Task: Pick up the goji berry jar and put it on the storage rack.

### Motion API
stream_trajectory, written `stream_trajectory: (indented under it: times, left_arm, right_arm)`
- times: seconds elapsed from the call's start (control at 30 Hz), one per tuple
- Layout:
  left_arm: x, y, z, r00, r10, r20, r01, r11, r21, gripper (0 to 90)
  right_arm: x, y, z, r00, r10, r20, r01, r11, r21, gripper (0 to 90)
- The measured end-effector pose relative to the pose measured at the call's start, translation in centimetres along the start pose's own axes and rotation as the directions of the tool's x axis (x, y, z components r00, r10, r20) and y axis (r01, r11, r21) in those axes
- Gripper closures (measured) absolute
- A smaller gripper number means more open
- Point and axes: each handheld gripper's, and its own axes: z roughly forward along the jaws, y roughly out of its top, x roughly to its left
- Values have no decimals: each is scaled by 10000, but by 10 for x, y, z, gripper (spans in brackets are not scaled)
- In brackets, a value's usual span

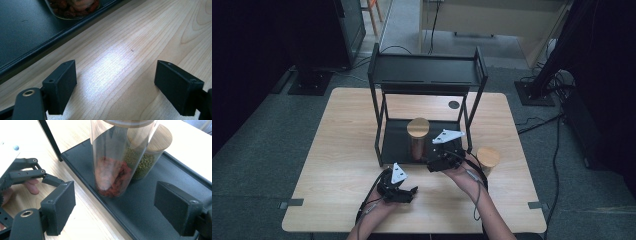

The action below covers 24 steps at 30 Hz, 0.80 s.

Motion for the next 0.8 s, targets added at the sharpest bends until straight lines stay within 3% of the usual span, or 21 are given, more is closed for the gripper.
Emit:
stream_trajectory:
  times: [0.33, 0.7, 0.8]
  left_arm:
    - [0, 0, 0, 10000, 3, -3, -3, 10000, 0, 183]
    - [0, 0, 0, 10000, -3, 0, 3, 10000, 2, 183]
    - [0, 0, 0, 10000, -7, -1, 7, 10000, 2, 184]
  right_arm:
    - [-2, -3, -12, 9999, -84, 65, 84, 9999, 96, 174]
    - [-4, -6, -24, 9991, -385, 159, 388, 9991, -189, 174]
    - [-6, -6, -26, 9996, -240, 128, 242, 9996, -175, 173]
